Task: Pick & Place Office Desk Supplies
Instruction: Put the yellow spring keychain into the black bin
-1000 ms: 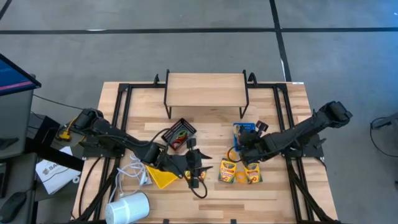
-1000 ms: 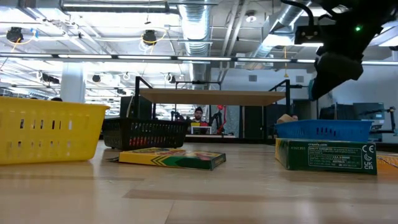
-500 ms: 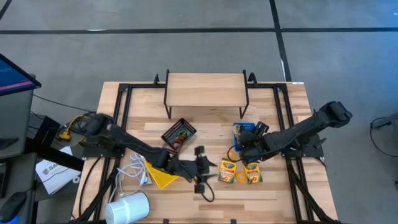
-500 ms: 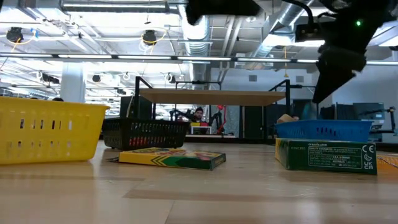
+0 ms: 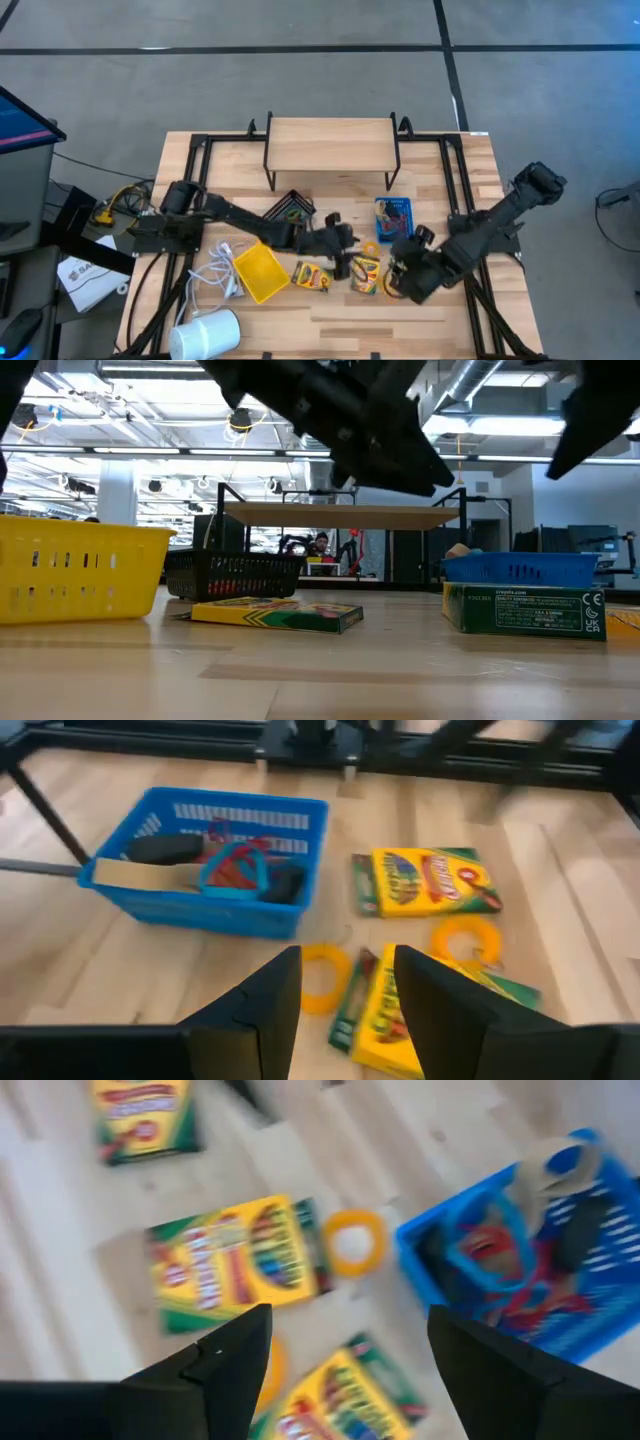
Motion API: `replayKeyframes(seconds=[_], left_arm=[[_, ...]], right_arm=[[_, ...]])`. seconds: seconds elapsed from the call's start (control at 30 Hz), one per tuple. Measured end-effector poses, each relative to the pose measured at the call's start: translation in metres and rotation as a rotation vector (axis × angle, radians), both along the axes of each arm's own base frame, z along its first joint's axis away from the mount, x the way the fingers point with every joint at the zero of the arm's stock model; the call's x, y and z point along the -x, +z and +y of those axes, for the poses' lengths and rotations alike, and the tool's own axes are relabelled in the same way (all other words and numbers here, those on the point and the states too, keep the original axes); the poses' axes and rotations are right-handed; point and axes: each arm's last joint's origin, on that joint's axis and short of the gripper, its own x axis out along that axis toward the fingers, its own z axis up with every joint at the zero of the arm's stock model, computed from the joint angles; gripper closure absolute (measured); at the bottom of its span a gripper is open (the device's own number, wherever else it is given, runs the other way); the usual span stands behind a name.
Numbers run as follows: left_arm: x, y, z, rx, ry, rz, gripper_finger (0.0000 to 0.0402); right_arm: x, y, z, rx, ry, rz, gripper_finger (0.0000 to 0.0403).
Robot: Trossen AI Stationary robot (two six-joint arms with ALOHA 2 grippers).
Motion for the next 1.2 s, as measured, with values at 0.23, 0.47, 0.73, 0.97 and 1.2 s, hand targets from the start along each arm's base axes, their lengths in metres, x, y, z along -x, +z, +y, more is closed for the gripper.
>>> replayKeyframes(seconds=[0.23, 0.47, 0.73, 0.97, 1.2], left_arm=[[-0.008, -0.020, 0.022, 0.072, -0.001, 0.057, 0.0244], [-0.017, -0.043, 0.024, 0.096, 0.016, 0.074, 0.0245], [-0.048, -0.058, 0.025, 0.111, 0.011, 0.066, 0.0245], [-0.055, -0.071, 0.031, 0.064, 0.072, 0.126, 0.0252], [-0.057, -0.088, 0.036, 0.048, 0.107, 0.146, 0.0253]], right_arm=[[0.014, -0.013, 0.016, -0.061, -0.025, -0.051, 0.0137], [0.019, -0.021, 0.017, -0.053, -0.049, -0.077, 0.0137], [0.015, -0.025, 0.015, -0.055, -0.045, -0.104, 0.0137], [0.016, -0.025, 0.018, -0.064, -0.035, -0.116, 0.0137], [0.015, -0.024, 0.019, -0.074, -0.035, -0.126, 0.0137]])
